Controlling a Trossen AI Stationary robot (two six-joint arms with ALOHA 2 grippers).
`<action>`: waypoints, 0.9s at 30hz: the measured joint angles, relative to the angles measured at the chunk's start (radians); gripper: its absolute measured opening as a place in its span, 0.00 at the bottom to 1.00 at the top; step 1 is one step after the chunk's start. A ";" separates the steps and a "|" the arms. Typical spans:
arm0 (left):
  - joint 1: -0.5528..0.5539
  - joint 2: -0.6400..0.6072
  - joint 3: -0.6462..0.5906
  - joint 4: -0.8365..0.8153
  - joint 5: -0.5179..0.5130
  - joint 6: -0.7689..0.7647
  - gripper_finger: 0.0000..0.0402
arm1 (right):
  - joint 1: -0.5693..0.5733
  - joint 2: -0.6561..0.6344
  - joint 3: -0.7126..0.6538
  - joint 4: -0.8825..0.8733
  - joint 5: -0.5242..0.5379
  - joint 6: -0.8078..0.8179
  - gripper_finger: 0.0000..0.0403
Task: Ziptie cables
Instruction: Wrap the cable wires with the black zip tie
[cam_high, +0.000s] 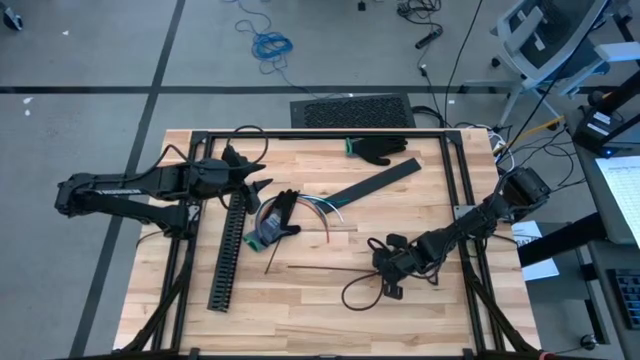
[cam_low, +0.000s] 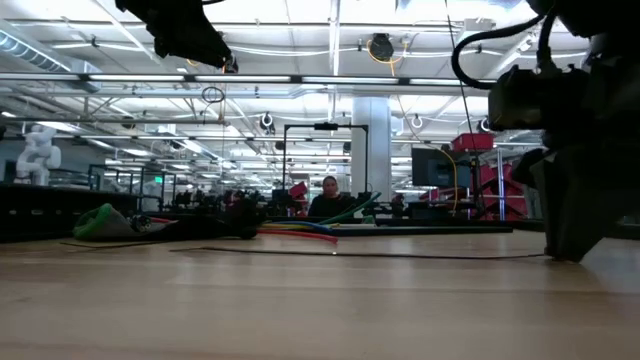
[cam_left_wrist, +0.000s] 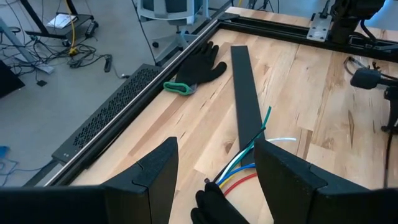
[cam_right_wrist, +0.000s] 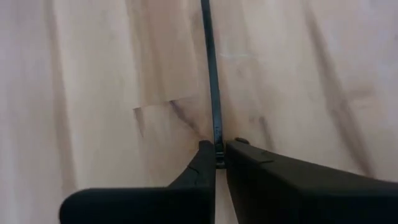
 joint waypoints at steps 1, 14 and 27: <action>0.000 0.000 0.000 0.001 0.000 0.000 0.51 | -0.005 -0.001 0.013 -0.017 0.002 -0.005 0.02; 0.000 0.000 0.000 0.003 0.000 -0.002 0.51 | -0.052 -0.005 0.223 -0.086 0.039 -0.144 0.02; 0.000 0.123 -0.170 0.540 0.375 -0.084 0.51 | -0.130 -0.007 0.374 -0.284 0.075 -0.305 0.02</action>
